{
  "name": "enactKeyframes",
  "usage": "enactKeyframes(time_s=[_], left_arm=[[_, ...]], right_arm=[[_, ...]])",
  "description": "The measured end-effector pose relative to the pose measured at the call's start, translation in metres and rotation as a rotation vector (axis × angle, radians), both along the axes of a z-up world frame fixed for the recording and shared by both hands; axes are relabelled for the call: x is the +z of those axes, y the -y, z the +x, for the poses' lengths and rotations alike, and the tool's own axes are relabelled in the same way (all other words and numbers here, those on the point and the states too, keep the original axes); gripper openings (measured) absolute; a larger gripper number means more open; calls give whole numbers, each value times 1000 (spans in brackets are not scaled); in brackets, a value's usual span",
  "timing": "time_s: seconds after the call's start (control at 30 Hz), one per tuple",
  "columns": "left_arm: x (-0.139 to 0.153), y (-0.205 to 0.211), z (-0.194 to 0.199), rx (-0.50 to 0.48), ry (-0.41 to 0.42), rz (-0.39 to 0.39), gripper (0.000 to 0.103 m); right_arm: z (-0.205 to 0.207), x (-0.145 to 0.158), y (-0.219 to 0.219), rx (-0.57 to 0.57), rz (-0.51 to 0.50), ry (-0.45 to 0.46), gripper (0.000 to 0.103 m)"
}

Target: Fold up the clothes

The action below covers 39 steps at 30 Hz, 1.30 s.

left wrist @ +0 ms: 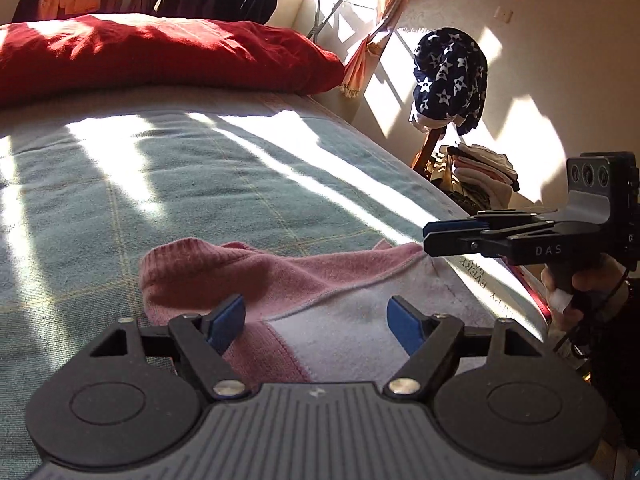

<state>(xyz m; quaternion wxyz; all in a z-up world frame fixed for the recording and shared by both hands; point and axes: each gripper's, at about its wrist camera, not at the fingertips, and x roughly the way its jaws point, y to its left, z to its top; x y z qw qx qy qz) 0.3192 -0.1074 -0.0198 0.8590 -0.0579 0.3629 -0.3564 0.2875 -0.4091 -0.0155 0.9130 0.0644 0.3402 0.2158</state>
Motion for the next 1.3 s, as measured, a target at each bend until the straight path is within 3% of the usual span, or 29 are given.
enactKeyframes(time_s=[0.17, 0.3, 0.33, 0.37, 0.4, 0.67, 0.83, 0.93, 1.1, 1.23, 1.3], left_arm=[[-2, -24, 9, 80, -54, -85, 78], [-6, -27, 13, 89, -73, -95, 78], [-7, -27, 13, 86, -75, -93, 78], [-7, -27, 13, 83, -72, -90, 78], [-7, -27, 14, 81, -69, -87, 78], [-18, -12, 39, 45, -63, -108, 80], [-37, 6, 69, 81, -53, -13, 79], [-25, 4, 73, 112, -36, -9, 79], [2, -7, 36, 64, 12, -33, 80], [14, -14, -3, 2, 3, -51, 80], [15, -16, -20, -13, -25, -77, 81]], right_arm=[[52, -8, -26, 171, -83, -75, 44], [73, -27, -42, 248, -117, -146, 43], [74, -30, -45, 264, -127, -156, 38], [69, -30, -47, 274, -142, -145, 19], [64, -29, -49, 279, -157, -133, 9], [48, -18, -32, 186, -172, -88, 10], [58, -30, -39, 156, -189, -102, 14], [52, -21, -31, 108, -169, -84, 22], [23, 6, -1, 29, -107, -49, 24], [-2, 9, 12, 63, -15, -72, 24], [-8, 1, 9, 89, -16, -91, 24]])
